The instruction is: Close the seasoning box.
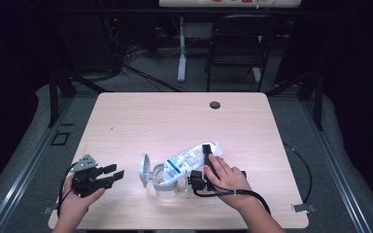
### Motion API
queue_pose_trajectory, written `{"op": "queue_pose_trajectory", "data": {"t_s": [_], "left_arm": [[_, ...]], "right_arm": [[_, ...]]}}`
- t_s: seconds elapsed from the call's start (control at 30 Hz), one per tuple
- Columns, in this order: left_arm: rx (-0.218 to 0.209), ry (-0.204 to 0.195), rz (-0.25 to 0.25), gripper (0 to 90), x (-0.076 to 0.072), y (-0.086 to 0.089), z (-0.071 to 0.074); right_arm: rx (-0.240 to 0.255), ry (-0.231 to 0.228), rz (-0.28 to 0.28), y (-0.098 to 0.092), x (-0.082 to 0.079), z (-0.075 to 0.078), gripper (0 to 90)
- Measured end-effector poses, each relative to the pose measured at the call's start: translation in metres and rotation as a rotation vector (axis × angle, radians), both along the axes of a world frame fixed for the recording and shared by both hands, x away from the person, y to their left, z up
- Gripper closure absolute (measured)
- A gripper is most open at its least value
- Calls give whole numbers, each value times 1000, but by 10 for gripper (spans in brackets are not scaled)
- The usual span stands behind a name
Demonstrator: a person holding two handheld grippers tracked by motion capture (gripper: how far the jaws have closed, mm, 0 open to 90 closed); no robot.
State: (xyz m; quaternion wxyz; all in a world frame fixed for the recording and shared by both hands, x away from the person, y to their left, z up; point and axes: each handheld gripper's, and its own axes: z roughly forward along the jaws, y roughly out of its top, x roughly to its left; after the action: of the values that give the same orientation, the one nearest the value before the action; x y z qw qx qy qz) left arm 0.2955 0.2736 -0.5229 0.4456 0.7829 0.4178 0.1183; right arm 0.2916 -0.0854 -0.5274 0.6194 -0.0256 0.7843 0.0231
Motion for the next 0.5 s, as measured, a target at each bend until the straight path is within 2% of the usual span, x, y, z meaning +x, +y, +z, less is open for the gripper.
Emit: {"op": "queue_pose_trajectory", "data": {"t_s": [0.17, 0.2, 0.23, 0.5], "left_arm": [[0, -1, 0, 540, 0, 0, 0], [0, -1, 0, 540, 0, 0, 0], [0, -1, 0, 540, 0, 0, 0], [0, -1, 0, 540, 0, 0, 0]], "right_arm": [[-8, -9, 8, 1, 1, 1, 484], [-35, -17, -14, 2, -1, 3, 486], [-10, -9, 8, 1, 1, 1, 486], [-41, -28, 10, 2, 0, 2, 487]]}}
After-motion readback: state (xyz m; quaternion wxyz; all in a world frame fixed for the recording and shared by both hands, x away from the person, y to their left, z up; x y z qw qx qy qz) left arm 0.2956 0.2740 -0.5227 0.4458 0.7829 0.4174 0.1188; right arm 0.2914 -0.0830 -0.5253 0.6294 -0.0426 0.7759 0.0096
